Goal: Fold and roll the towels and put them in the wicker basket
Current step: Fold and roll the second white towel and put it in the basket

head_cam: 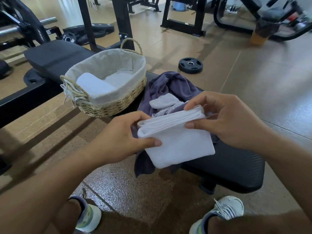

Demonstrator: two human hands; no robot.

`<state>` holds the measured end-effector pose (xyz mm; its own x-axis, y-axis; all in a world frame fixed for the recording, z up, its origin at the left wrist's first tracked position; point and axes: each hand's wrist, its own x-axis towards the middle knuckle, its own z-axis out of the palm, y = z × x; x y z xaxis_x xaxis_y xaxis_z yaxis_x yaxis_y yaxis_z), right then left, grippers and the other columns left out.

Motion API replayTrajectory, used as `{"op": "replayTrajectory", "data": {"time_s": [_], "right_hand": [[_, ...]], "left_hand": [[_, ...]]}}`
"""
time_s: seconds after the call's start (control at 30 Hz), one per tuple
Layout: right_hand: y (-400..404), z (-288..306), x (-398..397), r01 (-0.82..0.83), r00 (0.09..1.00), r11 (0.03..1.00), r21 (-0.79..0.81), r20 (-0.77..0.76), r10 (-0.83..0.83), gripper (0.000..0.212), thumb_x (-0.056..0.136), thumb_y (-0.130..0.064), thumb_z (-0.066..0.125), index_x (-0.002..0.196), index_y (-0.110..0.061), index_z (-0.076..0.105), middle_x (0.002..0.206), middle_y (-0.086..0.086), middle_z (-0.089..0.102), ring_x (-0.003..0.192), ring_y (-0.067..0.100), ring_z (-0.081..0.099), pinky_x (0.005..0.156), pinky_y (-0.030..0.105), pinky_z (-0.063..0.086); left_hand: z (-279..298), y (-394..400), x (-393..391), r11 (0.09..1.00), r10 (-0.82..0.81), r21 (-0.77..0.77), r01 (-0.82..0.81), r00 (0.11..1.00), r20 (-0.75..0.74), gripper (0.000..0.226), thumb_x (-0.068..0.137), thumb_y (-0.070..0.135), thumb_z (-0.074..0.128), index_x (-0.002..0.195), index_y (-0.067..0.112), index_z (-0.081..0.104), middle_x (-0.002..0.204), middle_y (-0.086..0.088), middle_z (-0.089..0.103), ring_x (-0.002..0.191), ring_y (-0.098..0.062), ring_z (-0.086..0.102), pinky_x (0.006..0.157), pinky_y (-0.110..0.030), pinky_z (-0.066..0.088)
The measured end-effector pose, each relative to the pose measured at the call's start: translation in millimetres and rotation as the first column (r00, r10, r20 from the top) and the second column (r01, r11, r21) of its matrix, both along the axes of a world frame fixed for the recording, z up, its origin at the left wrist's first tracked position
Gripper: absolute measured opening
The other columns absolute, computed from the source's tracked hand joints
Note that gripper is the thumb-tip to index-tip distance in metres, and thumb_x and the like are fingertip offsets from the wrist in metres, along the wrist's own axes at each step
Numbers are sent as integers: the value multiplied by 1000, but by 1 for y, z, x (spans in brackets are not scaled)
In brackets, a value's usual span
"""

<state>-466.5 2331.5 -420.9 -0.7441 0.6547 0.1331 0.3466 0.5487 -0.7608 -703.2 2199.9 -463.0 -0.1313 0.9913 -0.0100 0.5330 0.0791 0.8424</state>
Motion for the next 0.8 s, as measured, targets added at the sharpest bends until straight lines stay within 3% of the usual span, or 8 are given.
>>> {"op": "replayTrajectory", "data": {"time_s": [0.07,0.17,0.27,0.37,0.43,0.5,0.63,0.8], "right_hand": [[3,2,4,-19,1000,1000,-23,9,19,34,67,-48,79,99,-43,70,103,-16,72,89,11,70,83,42,58],[10,4,10,-57,994,996,-65,90,63,44,64,-53,78,106,-47,70,104,-15,73,90,15,72,85,48,58],[11,3,13,-97,975,992,-83,194,111,54,65,-59,77,117,-50,66,104,-15,70,91,14,70,87,43,58],[2,-1,7,-136,950,991,8,285,128,52,68,-63,78,116,-48,65,108,-27,63,97,0,62,81,20,50],[-2,-5,1,-144,940,989,35,318,126,41,70,-60,82,103,-43,65,102,-26,63,93,0,61,74,20,48],[-1,-7,-2,-163,915,986,33,379,138,37,70,-58,84,92,-38,61,94,-20,64,84,4,60,67,24,47],[10,-5,-2,-202,884,976,-78,415,216,31,75,-44,86,89,-33,61,90,-16,67,78,3,63,64,20,46],[31,-15,-11,-117,944,993,-30,308,120,26,79,-31,85,94,-39,66,86,-34,67,79,-10,62,66,7,42]], "left_hand": [[3,3,2,999,37,18,-38,996,79,35,68,34,91,95,21,72,92,3,77,81,-14,72,70,-39,61],[8,4,8,994,57,88,-72,985,165,37,64,29,92,87,13,69,81,7,76,63,1,64,57,-14,48],[4,5,12,984,24,165,-60,977,214,41,64,35,94,87,13,67,87,-1,77,79,-14,72,69,-30,59],[0,5,16,978,-6,204,-47,967,254,40,65,37,88,87,14,65,89,-5,78,86,-31,73,78,-49,60],[0,7,19,978,-32,207,-28,959,283,37,66,36,87,86,15,64,89,-4,79,82,-26,74,76,-46,61],[1,9,21,981,-46,195,-19,945,324,35,74,33,88,86,13,61,82,-1,79,72,-14,72,64,-31,60],[4,15,22,993,-48,119,2,921,386,29,78,30,69,89,8,54,65,1,71,53,-4,60,47,-15,44],[-8,35,8,999,-25,53,10,957,288,38,85,40,71,101,11,52,83,-1,75,75,-10,69,66,-27,54]]}}
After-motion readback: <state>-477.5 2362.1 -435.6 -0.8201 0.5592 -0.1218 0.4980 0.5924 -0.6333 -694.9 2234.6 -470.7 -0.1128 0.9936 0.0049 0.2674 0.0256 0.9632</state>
